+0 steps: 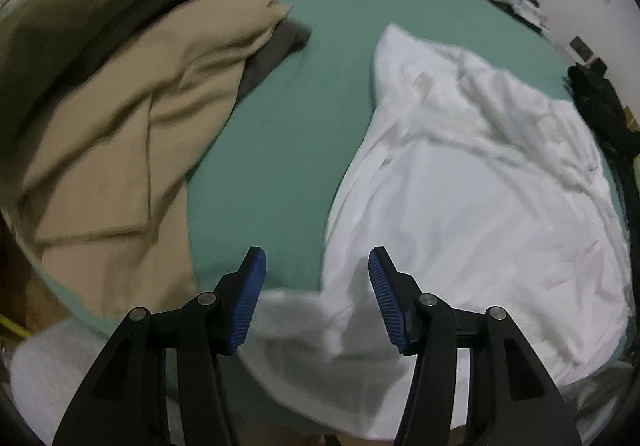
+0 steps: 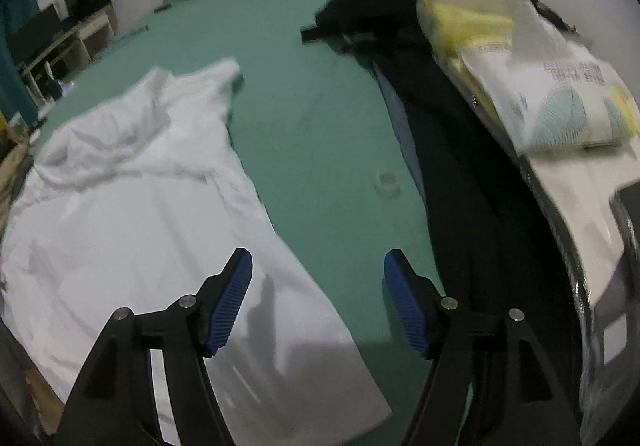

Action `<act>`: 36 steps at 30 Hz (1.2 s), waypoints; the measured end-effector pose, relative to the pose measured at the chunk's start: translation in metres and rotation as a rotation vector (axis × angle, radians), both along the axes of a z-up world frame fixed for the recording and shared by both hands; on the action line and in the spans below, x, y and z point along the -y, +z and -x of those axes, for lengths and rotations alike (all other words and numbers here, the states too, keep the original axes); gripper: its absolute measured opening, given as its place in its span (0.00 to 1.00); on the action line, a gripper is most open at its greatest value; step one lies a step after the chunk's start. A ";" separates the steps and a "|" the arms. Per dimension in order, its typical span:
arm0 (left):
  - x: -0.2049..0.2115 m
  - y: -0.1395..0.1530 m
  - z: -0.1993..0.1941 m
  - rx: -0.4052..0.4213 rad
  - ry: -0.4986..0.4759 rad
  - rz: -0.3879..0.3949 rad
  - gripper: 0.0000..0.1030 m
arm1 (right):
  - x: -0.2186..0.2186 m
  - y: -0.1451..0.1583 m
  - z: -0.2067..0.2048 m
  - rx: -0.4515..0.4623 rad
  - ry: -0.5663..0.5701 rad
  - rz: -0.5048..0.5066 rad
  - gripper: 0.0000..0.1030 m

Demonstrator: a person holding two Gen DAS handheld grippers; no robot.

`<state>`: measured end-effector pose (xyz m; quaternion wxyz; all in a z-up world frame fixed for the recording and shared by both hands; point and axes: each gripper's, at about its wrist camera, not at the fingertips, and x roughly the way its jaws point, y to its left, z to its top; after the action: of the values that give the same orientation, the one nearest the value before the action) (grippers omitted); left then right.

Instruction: Fold large clothes

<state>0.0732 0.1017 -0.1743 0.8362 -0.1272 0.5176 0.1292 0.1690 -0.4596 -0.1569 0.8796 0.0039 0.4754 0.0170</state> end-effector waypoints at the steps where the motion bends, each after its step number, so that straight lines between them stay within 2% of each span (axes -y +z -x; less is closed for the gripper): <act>1: -0.001 -0.005 0.003 -0.025 0.002 0.008 0.55 | 0.000 -0.005 0.002 -0.023 -0.006 0.019 0.67; 4: 0.002 -0.017 0.014 -0.098 -0.018 0.034 0.55 | -0.002 -0.022 0.006 -0.101 0.006 0.048 0.67; 6: 0.009 -0.013 0.021 -0.092 -0.061 -0.001 0.55 | -0.004 -0.025 0.010 -0.102 0.009 0.067 0.69; 7: 0.011 -0.013 0.024 -0.114 -0.073 -0.006 0.55 | -0.004 -0.025 0.011 -0.103 0.008 0.074 0.72; 10: 0.013 -0.011 0.034 -0.163 -0.104 0.022 0.55 | 0.002 -0.026 0.016 -0.120 -0.011 0.060 0.77; 14: 0.017 0.005 0.041 -0.108 -0.155 0.025 0.55 | 0.010 -0.026 0.027 -0.144 -0.018 0.019 0.79; 18: 0.017 0.013 0.033 -0.066 -0.137 -0.001 0.55 | 0.023 -0.018 0.035 -0.131 -0.063 -0.044 0.79; 21: 0.018 0.009 0.022 -0.052 -0.122 0.006 0.55 | 0.042 -0.006 0.040 -0.069 -0.122 -0.128 0.79; 24: 0.018 -0.005 0.015 -0.081 -0.093 0.006 0.55 | 0.050 -0.002 0.041 -0.046 -0.144 -0.181 0.79; 26: 0.015 -0.016 0.013 -0.125 -0.090 0.017 0.55 | 0.046 -0.007 0.040 -0.064 -0.133 -0.169 0.79; 30: 0.026 -0.018 0.015 -0.127 -0.128 -0.053 0.55 | 0.022 -0.027 0.035 -0.155 -0.056 -0.090 0.77; 31: 0.029 -0.019 0.015 -0.130 -0.136 -0.069 0.55 | 0.012 -0.028 0.036 -0.156 -0.030 -0.039 0.64; 32: 0.032 -0.020 0.015 -0.132 -0.146 -0.085 0.55 | 0.004 -0.028 0.038 -0.155 0.001 -0.022 0.56; 34: 0.035 -0.020 0.015 -0.136 -0.160 -0.104 0.55 | -0.006 -0.026 0.043 -0.155 0.035 -0.040 0.26; 35: 0.037 -0.020 0.015 -0.138 -0.166 -0.113 0.55 | -0.011 -0.025 0.047 -0.156 0.054 -0.045 0.19; 36: 0.038 -0.020 0.015 -0.139 -0.168 -0.116 0.55 | -0.014 -0.024 0.049 -0.157 0.072 -0.058 0.05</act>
<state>0.0579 0.0642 -0.1940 0.8122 -0.0256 0.5747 0.0968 0.1195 -0.4458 -0.1813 0.8379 0.0134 0.5422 0.0620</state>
